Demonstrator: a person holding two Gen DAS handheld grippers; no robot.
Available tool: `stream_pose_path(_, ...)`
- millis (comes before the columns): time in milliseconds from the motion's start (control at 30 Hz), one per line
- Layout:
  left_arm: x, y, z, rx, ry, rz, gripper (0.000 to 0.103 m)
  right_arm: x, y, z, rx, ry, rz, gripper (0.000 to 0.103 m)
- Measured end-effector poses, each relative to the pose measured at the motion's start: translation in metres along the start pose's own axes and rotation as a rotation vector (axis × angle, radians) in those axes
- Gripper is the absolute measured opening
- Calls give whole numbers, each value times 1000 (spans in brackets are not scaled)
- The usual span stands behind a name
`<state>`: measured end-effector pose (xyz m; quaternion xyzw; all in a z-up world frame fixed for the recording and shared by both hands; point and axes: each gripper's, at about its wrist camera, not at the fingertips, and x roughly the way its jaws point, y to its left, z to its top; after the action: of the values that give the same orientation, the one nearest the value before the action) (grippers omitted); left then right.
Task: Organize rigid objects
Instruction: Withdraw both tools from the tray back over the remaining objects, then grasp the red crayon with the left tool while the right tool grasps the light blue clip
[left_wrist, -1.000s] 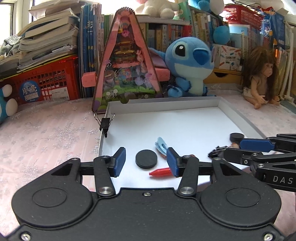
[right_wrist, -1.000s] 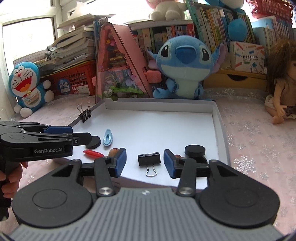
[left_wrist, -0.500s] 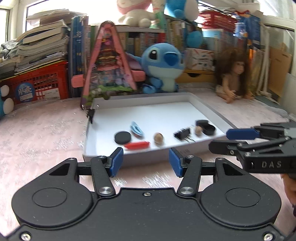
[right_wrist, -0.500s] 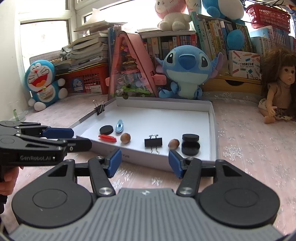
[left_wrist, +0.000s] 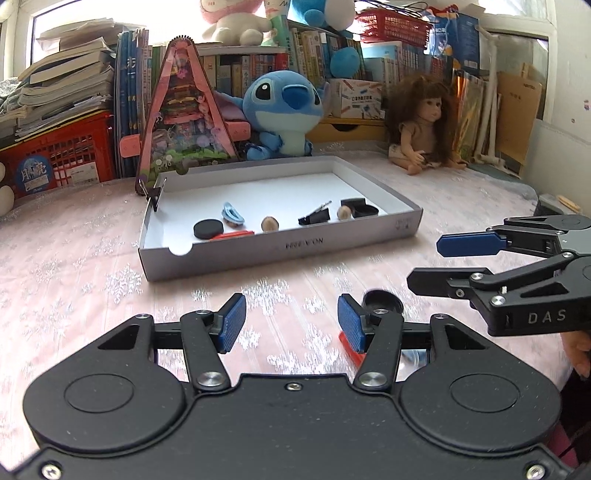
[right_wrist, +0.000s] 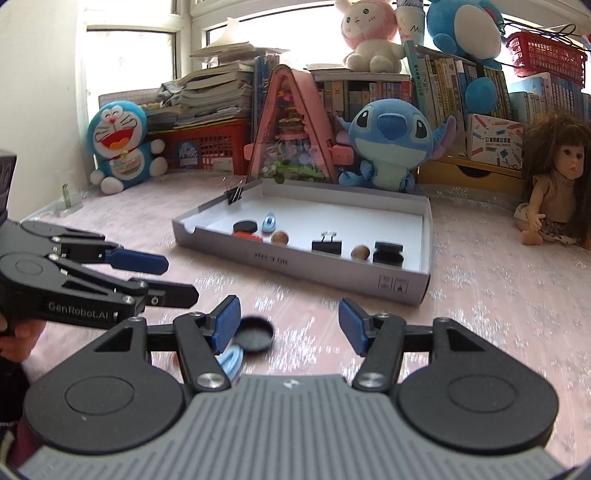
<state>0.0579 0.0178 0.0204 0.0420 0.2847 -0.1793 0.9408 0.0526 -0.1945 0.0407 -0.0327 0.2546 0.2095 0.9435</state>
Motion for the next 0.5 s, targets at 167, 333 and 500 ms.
stream_pose_path(167,-7,-7,-12,41,7,11,53,-9,10,-15,-57,15,2,73)
stream_pose_path(333,-13,-8,-23,45,27,-9,53,-14,20,-27,-111,33,26,75)
stream_pose_path(500,-16,-10,-29,39,36,-24,53,-12,25,-33,-126,51,17,75)
